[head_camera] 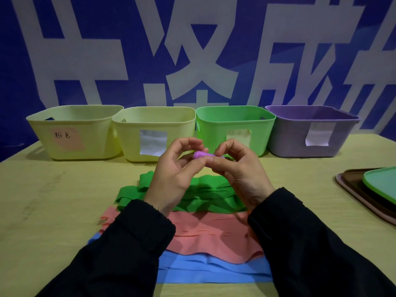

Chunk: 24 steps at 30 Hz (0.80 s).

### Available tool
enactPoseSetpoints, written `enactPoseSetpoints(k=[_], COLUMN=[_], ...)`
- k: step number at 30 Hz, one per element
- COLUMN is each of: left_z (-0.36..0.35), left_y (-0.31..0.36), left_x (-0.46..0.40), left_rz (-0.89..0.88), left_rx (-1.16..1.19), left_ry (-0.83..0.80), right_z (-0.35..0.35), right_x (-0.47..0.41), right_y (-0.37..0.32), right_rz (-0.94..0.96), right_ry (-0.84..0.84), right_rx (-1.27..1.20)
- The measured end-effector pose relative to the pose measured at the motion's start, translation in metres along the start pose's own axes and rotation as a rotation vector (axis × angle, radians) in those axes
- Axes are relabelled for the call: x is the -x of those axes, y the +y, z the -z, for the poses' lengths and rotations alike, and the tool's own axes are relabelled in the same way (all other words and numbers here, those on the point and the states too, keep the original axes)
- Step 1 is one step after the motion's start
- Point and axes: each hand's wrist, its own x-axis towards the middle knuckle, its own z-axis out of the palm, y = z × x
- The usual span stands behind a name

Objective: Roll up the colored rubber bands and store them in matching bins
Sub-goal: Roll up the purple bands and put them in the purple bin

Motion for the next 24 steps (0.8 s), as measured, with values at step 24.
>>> enactPoseSetpoints(k=[24], left_z=[-0.128], left_y=[0.020], left_x=[-0.072], left_rz=[0.017], left_rx=[-0.196], left_ry=[-0.164], right_z=[0.126], right_x=[-0.003], right_y=[-0.085], right_rz=[0.071], right_ry=[0.282], right_rx=[0.427])
